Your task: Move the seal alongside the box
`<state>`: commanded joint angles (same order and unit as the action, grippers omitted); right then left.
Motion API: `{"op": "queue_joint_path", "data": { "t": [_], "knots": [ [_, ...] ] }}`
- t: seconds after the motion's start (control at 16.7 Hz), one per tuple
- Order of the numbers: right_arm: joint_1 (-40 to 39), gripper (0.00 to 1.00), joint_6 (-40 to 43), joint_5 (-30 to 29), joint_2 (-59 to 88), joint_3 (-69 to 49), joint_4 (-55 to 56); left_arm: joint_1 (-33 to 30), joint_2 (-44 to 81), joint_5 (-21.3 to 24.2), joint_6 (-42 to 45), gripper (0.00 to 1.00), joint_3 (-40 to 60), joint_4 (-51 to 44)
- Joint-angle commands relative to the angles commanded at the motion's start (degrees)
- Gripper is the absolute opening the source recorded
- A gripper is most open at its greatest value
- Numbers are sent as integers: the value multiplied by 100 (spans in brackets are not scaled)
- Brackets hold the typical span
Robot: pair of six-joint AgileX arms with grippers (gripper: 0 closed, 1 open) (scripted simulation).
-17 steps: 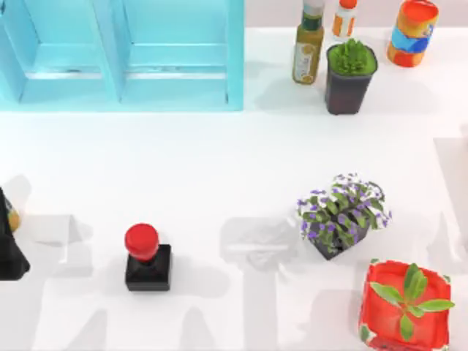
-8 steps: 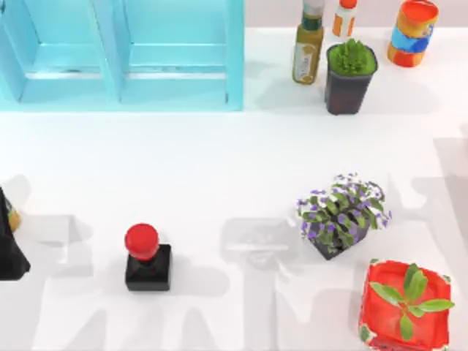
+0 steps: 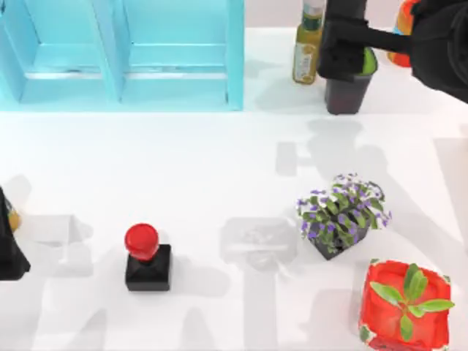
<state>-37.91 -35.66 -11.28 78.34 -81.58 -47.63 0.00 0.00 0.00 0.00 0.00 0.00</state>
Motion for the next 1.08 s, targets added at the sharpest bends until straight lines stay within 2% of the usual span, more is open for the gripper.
{"op": "queue_joint_path", "data": {
  "t": [0.36,0.6,0.84,1.08],
  "knots": [
    [-1394,100,-1519,-270,3203,-3248,-2016,0,0,0,0,100,0,0],
    [-2082,100,-2311,-385,4917,-5011,-3067,0,0,0,0,100,0,0],
    [-2524,100,-2794,-456,6060,-6176,-3735,0,0,0,0,100,0,0],
    [-2681,100,-2945,-477,6477,-6590,-3953,0,0,0,0,100,0,0]
  ]
}}
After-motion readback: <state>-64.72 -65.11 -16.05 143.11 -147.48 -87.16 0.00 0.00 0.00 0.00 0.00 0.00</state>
